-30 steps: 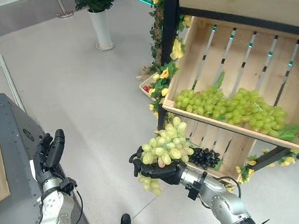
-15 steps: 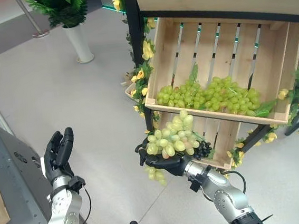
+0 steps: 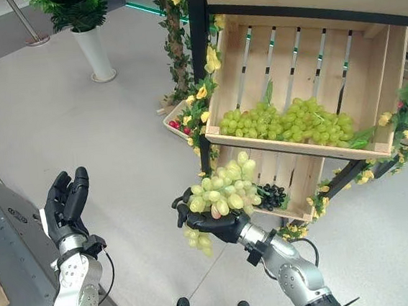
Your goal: Pick up the fruits from the basket on one side to the basket on the other side
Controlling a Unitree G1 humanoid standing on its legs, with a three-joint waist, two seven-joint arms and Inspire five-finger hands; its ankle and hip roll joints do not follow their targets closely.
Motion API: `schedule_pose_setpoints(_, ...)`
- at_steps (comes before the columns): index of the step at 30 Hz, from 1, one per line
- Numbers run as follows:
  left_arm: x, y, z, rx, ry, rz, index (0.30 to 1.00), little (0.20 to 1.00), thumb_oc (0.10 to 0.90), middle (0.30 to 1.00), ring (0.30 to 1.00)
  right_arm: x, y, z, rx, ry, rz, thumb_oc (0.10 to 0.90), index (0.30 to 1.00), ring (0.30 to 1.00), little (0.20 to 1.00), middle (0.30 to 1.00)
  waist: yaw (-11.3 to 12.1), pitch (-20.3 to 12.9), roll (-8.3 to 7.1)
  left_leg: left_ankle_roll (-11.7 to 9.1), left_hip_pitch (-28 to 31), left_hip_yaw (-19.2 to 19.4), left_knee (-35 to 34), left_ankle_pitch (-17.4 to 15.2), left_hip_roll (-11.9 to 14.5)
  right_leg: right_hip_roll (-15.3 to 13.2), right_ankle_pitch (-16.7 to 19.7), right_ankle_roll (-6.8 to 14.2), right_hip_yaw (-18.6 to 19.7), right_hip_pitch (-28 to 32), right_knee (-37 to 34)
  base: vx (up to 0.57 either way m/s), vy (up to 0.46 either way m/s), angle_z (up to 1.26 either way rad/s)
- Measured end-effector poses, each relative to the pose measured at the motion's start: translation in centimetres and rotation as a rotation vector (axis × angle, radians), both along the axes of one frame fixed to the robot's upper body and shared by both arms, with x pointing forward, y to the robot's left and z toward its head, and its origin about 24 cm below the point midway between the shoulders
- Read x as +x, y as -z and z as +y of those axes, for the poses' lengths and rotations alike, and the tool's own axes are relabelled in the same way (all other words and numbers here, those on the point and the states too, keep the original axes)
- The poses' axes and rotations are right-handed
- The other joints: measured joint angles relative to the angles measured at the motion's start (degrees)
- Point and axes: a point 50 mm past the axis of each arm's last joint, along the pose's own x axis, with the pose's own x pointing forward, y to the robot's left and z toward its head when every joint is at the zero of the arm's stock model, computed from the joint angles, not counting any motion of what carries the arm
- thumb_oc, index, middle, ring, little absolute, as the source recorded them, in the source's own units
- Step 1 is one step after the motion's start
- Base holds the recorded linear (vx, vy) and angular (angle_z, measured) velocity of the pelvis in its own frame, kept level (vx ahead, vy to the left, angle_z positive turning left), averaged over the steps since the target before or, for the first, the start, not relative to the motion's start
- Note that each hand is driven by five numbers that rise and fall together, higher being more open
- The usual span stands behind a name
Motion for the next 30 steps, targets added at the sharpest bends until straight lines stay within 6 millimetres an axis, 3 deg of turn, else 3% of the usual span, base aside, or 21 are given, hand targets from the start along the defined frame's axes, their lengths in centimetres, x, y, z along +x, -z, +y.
schedule_pose_setpoints(6, -0.9, 0.8, 0.0, -0.006, 0.013, 0.033, 0.900, 0.900, 0.800, 0.900, 0.900, 0.4, -0.8, -1.5, -0.040, 0.049, -0.029, 0.400, 0.300, 0.300, 0.300, 0.300, -0.1, -0.2, -0.33, -0.3, 0.4, -0.1, 0.0, 0.0, 0.5, 0.6, -0.2, -0.4, 0.0, 0.5, 0.0, -0.02, -0.059, 0.00)
schedule_pose_setpoints(11, -1.0, 1.0, -0.1, -0.005, 0.035, 0.039, 0.900, 0.900, 0.800, 0.900, 0.900, 0.9, -3.2, -3.2, -0.048, 0.111, -0.121, 0.400, 0.300, 0.300, 0.300, 0.300, 0.0, -0.2, -0.50, -0.2, 0.7, -0.1, 0.0, 0.0, 0.5, 0.6, -0.2, -0.4, 0.1, 0.8, 0.0, 0.00, 0.000, 0.00)
schedule_pose_setpoints(19, -0.9, 1.1, -0.1, -0.005, 0.063, 0.041, 0.900, 0.900, 0.800, 0.900, 0.900, 4.3, -9.9, -4.8, -0.045, 0.218, -0.337, 0.400, 0.300, 0.300, 0.300, 0.300, -1.0, -0.4, -0.89, -0.2, 1.1, 0.4, 0.0, -0.1, 0.4, 0.5, 0.0, -0.2, 0.8, 0.9, 0.0, -0.02, 0.027, -0.03)
schedule_pose_setpoints(23, -0.8, 1.5, -0.2, -0.004, 0.092, 0.062, 0.900, 0.900, 0.800, 0.900, 0.900, 5.9, -12.1, -5.4, -0.085, 0.288, -0.383, 0.400, 0.300, 0.300, 0.300, 0.300, -1.3, -0.6, -1.25, -0.2, 1.2, 0.4, 0.0, -0.1, 0.3, 0.6, 0.1, -0.3, 0.9, 1.1, 0.0, -0.04, 0.031, -0.01)
schedule_pose_setpoints(27, -0.6, 2.5, -1.4, 0.008, 0.216, 0.126, 0.900, 0.900, 0.800, 0.900, 0.900, 8.2, -12.7, -7.8, -0.154, 0.435, -0.334, 0.400, 0.300, 0.300, 0.300, 0.300, -0.6, -1.1, -2.04, -0.2, 1.5, 0.4, 0.0, -0.1, 0.4, 0.6, 0.1, -0.3, 0.8, 1.3, 0.0, 0.00, 0.000, 0.00)
schedule_pose_setpoints(30, -1.0, 4.1, -2.7, -0.018, 0.315, 0.199, 0.900, 0.900, 0.800, 0.900, 0.900, 9.8, -12.7, -11.3, -0.244, 0.560, -0.254, 0.400, 0.300, 0.300, 0.300, 0.300, 0.4, -1.2, -2.23, -0.1, 1.5, 0.5, 0.0, -0.1, 0.3, 0.5, 0.1, -0.3, 0.8, 1.4, 0.0, 0.00, 0.000, 0.00)
